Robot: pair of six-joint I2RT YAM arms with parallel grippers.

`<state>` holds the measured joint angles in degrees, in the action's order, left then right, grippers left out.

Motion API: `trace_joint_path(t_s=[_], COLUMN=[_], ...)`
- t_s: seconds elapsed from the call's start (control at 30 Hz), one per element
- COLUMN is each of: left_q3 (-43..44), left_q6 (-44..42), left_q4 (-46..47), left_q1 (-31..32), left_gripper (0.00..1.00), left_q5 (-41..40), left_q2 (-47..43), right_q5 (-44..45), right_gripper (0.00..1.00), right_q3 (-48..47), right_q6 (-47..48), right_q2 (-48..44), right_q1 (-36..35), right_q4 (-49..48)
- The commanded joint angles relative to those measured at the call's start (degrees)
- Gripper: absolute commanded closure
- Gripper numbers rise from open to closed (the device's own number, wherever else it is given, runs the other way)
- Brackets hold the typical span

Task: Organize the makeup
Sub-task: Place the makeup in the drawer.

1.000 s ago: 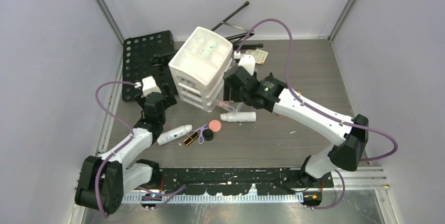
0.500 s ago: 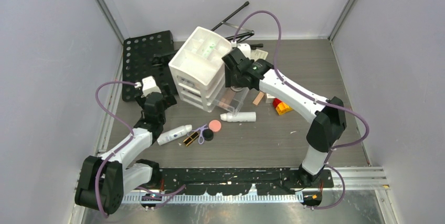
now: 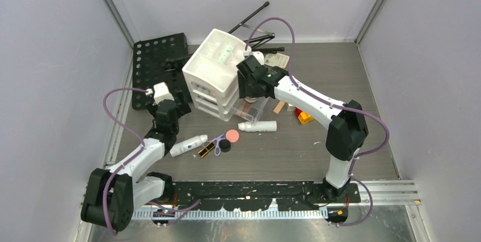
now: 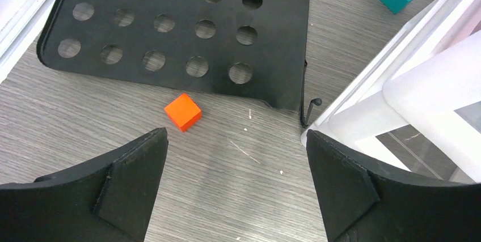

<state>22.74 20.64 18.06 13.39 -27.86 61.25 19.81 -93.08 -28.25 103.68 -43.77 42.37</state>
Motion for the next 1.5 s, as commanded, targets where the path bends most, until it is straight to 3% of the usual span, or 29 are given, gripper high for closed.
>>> trace_joint_path(t_s=[0.0, 0.27, 0.6, 0.8, 1.27, 1.47], left_q3=[1.4, 1.7, 1.8, 2.0, 2.0, 2.0], left_q6=[0.3, 0.3, 0.2, 0.1, 0.2, 0.2], left_q4=[2.0, 2.0, 2.0, 1.9, 2.0, 1.8], left_q1=[0.0, 0.0, 0.0, 0.1, 0.0, 0.1], left_gripper=[0.05, 0.05, 0.05, 0.05, 0.05, 0.05], left_q5=[-1.3, -0.9, -1.0, -0.9, -0.9, -1.0], left_q2=[-0.7, -0.1, 0.1, 0.6, 0.6, 0.5], right_q5=[-1.5, -4.0, -3.9, -3.6, -0.3, 5.9], right_gripper=[0.52, 0.5, 0.26, 0.17, 0.2, 0.18], right_q3=[2.2, 4.3, 4.8, 5.5, 7.7, 12.4], right_q6=[1.7, 6.5, 7.6, 7.9, 2.8, 2.6], right_q2=[-1.5, -1.6, -2.3, -3.5, -14.3, -17.0], right_q1=[-0.1, -0.1, -0.1, -0.2, -1.2, -9.6], right_q4=[-2.5, -2.1, -1.9, -2.2, -5.3, -7.9])
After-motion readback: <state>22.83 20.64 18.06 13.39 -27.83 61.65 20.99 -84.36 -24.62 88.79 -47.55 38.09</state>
